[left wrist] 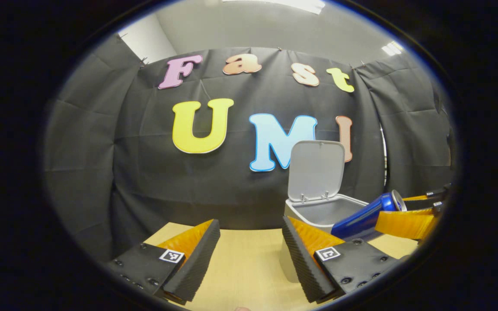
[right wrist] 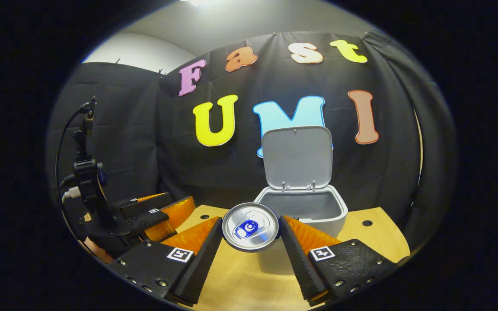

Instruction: Press the lid of the desktop garbage bin to open it, pick up the crumpled paper on the desktop and throw it into the bin, then pick up the pop can on the desktop and drop it into the bin, and finally close the garbage bin lid.

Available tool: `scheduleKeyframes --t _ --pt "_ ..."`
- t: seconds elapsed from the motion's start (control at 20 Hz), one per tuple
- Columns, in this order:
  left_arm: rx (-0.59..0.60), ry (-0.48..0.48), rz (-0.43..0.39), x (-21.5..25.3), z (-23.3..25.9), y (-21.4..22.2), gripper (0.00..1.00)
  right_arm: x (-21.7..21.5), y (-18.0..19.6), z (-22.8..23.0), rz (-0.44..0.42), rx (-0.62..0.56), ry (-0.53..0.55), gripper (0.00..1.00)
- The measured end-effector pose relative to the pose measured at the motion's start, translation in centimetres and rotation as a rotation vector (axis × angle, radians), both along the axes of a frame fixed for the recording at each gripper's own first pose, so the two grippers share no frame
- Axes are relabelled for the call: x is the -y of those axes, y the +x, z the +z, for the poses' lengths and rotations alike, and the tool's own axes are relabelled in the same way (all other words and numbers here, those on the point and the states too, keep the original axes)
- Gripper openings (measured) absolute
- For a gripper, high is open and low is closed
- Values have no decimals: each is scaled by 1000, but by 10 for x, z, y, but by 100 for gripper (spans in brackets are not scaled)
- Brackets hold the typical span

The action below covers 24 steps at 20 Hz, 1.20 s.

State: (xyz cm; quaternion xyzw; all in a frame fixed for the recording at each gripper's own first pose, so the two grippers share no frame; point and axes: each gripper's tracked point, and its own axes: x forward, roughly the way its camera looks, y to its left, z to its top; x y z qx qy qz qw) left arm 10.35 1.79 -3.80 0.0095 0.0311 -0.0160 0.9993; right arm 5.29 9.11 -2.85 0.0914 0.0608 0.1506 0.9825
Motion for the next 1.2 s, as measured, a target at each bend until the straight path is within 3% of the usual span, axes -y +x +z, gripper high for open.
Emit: scheduleKeyframes --t 0.35,0.95,1.2 --pt "-3 -11 -7 7 -3 1 95 16 31 23 -107 107 -105 83" --pt "-11 6 12 0 -7 1 95 12 80 -10 -161 46 -215 82" --pt "-10 9 11 -1 -7 3 95 14 81 -7 -173 57 -198 93"
